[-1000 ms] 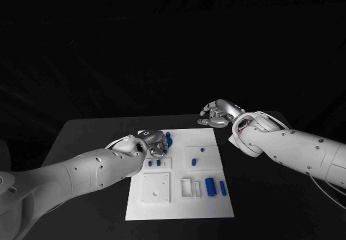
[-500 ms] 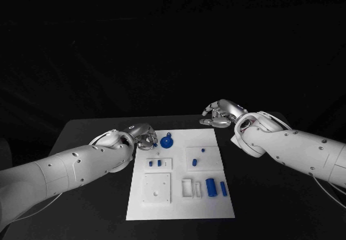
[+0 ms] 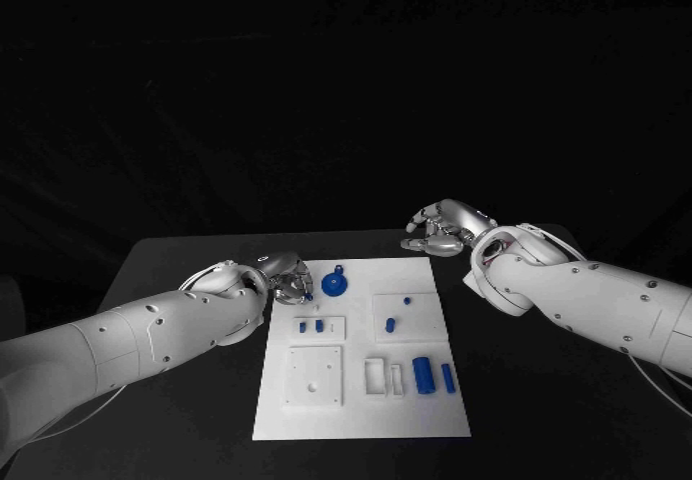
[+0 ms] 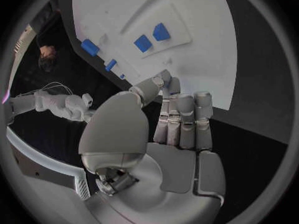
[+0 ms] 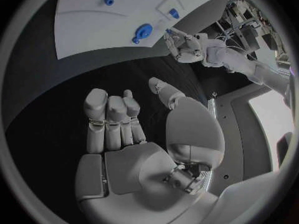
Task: Assemble the parts on the task board
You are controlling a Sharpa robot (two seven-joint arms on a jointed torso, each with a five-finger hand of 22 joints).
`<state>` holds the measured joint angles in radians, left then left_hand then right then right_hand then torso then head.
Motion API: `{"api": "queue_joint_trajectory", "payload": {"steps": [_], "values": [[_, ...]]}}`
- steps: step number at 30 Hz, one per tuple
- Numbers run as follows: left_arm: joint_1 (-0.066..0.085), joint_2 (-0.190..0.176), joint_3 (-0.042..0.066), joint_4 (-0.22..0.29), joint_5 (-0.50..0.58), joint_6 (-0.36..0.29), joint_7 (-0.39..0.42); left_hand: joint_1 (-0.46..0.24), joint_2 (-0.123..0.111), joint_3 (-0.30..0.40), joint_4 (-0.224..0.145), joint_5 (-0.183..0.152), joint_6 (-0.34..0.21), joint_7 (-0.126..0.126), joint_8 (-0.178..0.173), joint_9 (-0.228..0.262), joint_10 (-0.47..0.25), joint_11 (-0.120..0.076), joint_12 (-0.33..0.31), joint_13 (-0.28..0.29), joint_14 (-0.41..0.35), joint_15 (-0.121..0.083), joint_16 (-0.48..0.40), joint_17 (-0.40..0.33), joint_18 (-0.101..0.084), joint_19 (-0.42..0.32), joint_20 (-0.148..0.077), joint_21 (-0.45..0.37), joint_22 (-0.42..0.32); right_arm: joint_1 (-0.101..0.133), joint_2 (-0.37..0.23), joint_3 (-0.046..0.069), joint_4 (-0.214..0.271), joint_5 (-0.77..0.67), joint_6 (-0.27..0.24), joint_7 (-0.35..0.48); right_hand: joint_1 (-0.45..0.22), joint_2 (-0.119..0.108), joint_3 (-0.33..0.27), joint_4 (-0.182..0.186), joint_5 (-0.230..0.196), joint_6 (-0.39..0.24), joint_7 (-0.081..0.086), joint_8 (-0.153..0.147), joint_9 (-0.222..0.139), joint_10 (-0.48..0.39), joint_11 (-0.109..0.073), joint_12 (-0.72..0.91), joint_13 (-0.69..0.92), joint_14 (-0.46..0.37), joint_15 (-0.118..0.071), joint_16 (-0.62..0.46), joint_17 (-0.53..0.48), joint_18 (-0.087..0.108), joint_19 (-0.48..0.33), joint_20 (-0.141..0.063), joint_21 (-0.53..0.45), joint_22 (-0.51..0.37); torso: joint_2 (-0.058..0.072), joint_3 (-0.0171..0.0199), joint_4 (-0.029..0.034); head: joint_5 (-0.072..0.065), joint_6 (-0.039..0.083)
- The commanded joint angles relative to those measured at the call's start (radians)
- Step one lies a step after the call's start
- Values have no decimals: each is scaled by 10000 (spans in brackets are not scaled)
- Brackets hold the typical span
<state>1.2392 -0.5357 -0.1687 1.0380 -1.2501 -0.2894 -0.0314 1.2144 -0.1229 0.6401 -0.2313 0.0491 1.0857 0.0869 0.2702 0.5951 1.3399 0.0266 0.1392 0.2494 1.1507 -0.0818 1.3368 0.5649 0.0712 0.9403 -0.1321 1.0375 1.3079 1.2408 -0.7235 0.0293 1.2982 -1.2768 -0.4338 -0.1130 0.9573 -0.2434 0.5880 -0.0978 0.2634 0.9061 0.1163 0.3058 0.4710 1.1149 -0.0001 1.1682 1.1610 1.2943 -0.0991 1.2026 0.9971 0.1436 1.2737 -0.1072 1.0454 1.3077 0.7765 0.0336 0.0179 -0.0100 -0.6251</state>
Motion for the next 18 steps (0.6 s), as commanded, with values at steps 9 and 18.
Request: {"api": "queue_joint_trajectory", "payload": {"steps": [9,18], "values": [[-224,274,-13,-224,249,189,103,-107,87,32,12,48,52,23,48,3,83,12,17,3,49,-15,58,-22,395,19,-384,58,158,-2,34,4,-10,-58,98,58,110,31,-57,-1,45,83,72,-46,15,-402,105,41,-18,51,-5,-34,11,1182,-5,-66,-62,64,9,20,-29,-10,-63],[-259,326,-24,-316,249,212,122,-117,104,32,7,51,55,22,48,0,93,8,14,4,57,-18,64,-23,394,25,-391,62,157,-2,40,4,-8,-63,97,56,114,34,-56,-2,44,82,72,-48,15,-402,104,42,-20,52,-5,-35,13,1182,-5,-66,-63,65,1,28,-24,-22,-63]]}}
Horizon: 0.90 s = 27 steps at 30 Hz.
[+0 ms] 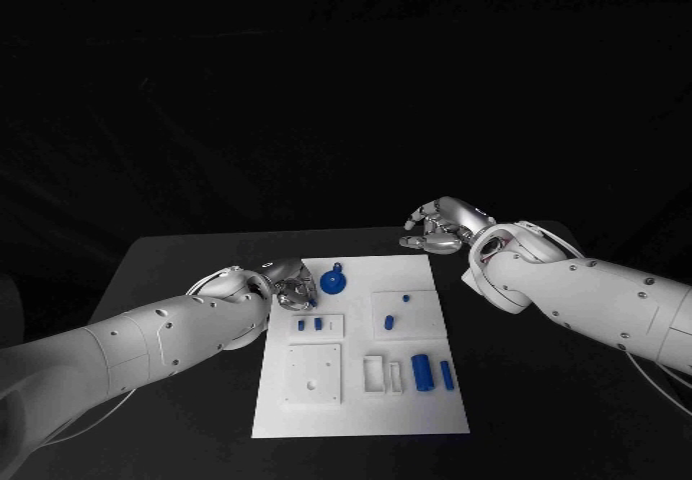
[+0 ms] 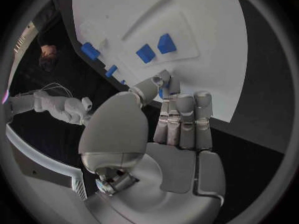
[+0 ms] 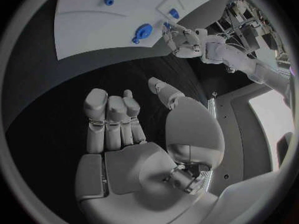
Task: Assemble the parts on the task board
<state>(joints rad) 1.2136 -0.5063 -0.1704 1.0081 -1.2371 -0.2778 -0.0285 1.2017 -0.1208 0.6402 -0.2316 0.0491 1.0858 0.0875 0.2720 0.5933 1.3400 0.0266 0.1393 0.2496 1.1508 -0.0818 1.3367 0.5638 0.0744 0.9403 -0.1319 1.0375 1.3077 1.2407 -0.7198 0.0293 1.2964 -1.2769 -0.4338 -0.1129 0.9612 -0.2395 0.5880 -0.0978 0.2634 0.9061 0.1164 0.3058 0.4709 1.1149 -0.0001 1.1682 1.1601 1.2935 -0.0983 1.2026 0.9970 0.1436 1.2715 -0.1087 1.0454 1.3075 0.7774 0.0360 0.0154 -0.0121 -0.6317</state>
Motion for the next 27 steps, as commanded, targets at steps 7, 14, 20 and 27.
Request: {"api": "queue_joint_trajectory", "payload": {"steps": [7,14,20,27], "values": [[-4,38,-17,-77,109,157,42,11,85,33,1,53,54,15,29,16,94,6,11,1,59,-20,68,-12,362,28,-398,66,160,-1,2,4,2,-62,98,57,76,-4,-56,-3,42,83,72,-48,18,-403,104,44,-13,60,-14,-36,16,1181,17,-50,-64,68,-9,4,4,-13,-15],[-4,52,-23,-149,78,191,-5,17,94,39,-9,55,54,14,28,14,96,5,7,1,61,-22,71,-13,362,31,-403,68,160,-1,-3,4,8,-62,96,55,77,-4,-56,-3,41,84,72,-48,18,-403,104,44,-14,60,-14,-37,17,1181,18,-50,-64,68,-3,4,7,-10,-16],[-8,104,-39,-180,47,170,26,19,101,42,-15,56,57,13,29,13,100,4,6,1,63,-23,74,-14,361,33,-407,71,160,-1,10,4,0,-62,97,56,79,-4,-56,-5,39,84,72,-49,19,-403,104,45,-16,60,-14,-38,18,1181,18,-50,-65,69,-5,1,3,-17,-13],[-51,191,-61,-198,57,202,97,13,106,41,-16,56,59,13,29,12,104,3,5,2,66,-24,77,-14,360,36,-409,73,160,-1,33,4,-10,-63,97,62,80,-3,-57,-6,38,86,71,-49,20,-403,104,47,-17,61,-14,-39,19,1181,18,-50,-66,70,1,6,-7,-31,-27]]}}
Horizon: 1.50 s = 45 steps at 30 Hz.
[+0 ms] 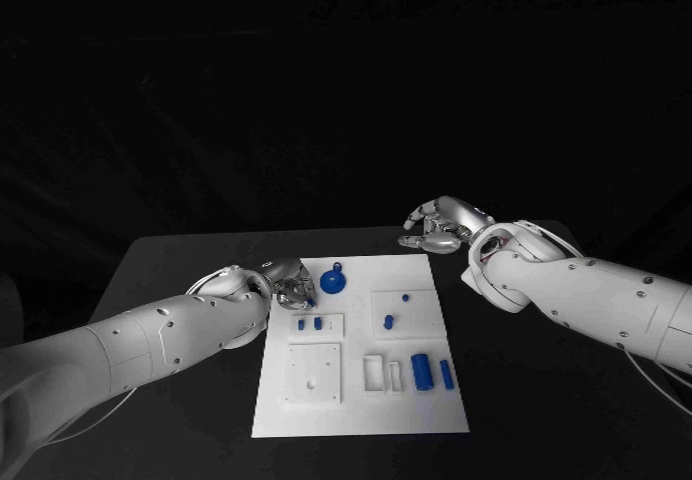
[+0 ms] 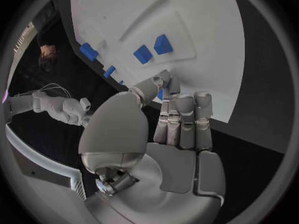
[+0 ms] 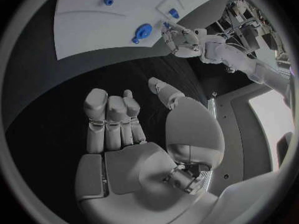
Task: Assemble the parts on the task board
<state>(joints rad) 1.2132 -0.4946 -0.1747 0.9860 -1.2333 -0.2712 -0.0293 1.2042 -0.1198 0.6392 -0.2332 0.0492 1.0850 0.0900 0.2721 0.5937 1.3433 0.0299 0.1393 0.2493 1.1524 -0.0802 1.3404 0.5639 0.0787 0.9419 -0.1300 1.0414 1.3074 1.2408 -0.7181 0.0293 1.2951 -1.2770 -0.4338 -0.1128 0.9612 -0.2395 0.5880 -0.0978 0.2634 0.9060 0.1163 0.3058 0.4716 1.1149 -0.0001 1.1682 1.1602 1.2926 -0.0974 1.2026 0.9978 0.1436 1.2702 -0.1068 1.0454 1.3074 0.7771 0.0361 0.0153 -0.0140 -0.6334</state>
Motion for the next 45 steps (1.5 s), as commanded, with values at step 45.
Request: {"api": "queue_joint_trajectory", "payload": {"steps": [45], "values": [[-74,108,-485,169,-939,-254,-41,-66,-36,169,-70,99,17,7,-47,-79,41,-18,-104,-17,20,-31,91,-33,273,34,-485,63,154,-3,1,4,-22,-62,114,56,78,1,-62,-5,35,88,71,-51,16,-401,103,54,-27,74,-24,-43,17,1182,36,-67,-70,75,-6,0,7,-61,-59]]}}
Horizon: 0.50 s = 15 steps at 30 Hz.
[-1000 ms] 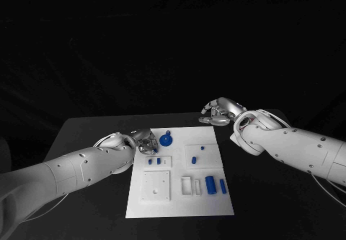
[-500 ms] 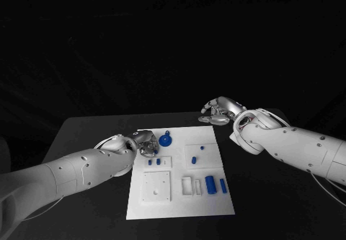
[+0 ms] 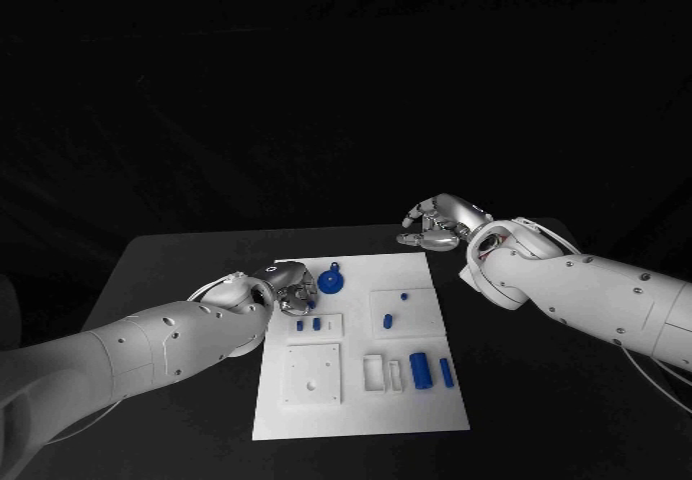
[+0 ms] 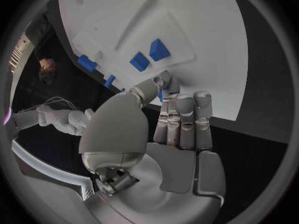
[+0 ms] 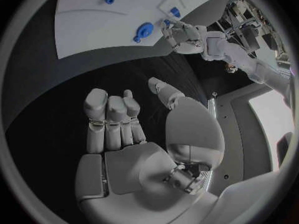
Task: Assemble the parts on the task board
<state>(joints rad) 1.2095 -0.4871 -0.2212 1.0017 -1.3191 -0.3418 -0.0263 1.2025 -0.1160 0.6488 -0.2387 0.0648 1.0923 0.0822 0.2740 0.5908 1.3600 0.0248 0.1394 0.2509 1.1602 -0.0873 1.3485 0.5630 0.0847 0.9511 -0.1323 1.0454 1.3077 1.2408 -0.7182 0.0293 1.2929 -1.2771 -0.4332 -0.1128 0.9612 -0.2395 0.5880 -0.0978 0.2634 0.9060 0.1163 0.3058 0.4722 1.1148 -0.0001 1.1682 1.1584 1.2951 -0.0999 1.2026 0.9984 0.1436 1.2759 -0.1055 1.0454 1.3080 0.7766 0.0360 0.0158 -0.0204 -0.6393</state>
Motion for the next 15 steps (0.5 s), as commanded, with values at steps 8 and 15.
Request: {"api": "queue_joint_trajectory", "payload": {"steps": [8,15], "values": [[-36,30,-20,-21,-46,590,-108,33,-410,38,-179,-90,-862,387,-488,-245,-445,194,-313,-107,-232,198,-17,-60,190,-200,-346,-37,148,-3,-16,4,-7,-61,109,54,71,-31,-77,-10,42,42,80,-80,1,-411,111,51,-18,46,7,-51,13,1182,-25,-79,-77,71,-7,-3,9,-8,23],[-36,-9,-19,-60,-40,476,-126,88,-541,17,-209,-90,-1463,462,-762,-387,-556,257,-391,-128,-282,258,3,-80,216,-226,-282,-47,147,-3,-19,4,-20,-61,110,55,75,-47,-84,-18,47,13,88,-98,-5,-418,118,50,-23,44,13,-56,15,1182,-27,-80,-81,72,0,-2,-2,-5,23]]}}
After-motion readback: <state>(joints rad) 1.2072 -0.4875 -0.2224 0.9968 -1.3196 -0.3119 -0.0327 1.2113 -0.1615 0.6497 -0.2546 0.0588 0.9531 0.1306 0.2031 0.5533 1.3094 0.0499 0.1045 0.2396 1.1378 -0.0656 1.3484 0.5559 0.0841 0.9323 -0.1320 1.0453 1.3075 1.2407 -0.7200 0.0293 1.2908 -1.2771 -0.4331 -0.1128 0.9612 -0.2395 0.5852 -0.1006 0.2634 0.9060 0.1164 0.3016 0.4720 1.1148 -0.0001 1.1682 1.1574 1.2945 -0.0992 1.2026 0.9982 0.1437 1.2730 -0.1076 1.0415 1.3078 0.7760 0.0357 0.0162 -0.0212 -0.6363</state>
